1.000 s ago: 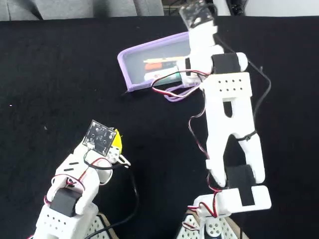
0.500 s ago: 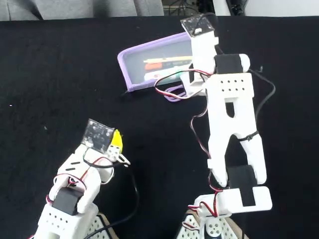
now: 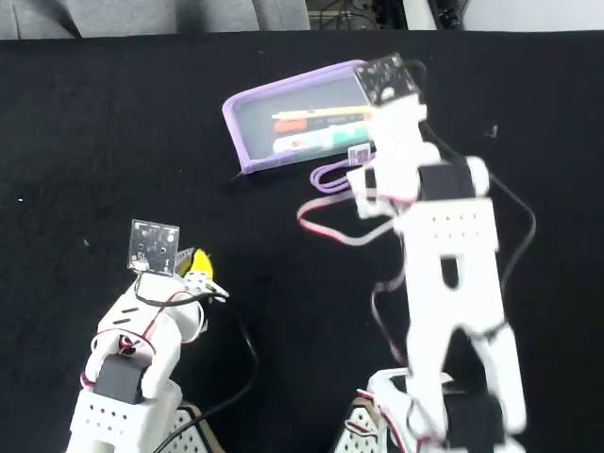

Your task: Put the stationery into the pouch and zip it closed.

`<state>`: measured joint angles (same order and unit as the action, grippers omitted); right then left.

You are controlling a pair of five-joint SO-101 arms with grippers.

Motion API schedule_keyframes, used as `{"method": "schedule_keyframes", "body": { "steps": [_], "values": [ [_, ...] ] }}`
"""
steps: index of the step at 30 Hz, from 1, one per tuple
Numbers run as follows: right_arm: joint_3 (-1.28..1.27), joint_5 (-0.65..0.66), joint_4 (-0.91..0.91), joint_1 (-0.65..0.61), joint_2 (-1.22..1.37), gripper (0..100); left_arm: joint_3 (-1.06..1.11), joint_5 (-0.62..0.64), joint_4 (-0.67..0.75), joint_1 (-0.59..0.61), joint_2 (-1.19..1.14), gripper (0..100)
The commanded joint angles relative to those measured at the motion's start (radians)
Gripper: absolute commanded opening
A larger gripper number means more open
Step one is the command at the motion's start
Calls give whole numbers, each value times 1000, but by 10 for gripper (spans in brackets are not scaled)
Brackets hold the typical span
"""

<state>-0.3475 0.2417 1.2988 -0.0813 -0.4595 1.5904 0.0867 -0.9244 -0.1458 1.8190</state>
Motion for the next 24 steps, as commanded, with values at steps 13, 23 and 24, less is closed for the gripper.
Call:
{"method": "schedule_keyframes", "body": {
  "steps": [13,23,24],
  "values": [
    [-668,-78,-341,23,-598,12,76,12,-75,315,8,30],
    [-1081,-103,-551,77,-921,15,110,12,-212,352,8,30],
    [-1110,-103,-552,75,-958,15,110,12,-224,352,8,30]
  ]
}}
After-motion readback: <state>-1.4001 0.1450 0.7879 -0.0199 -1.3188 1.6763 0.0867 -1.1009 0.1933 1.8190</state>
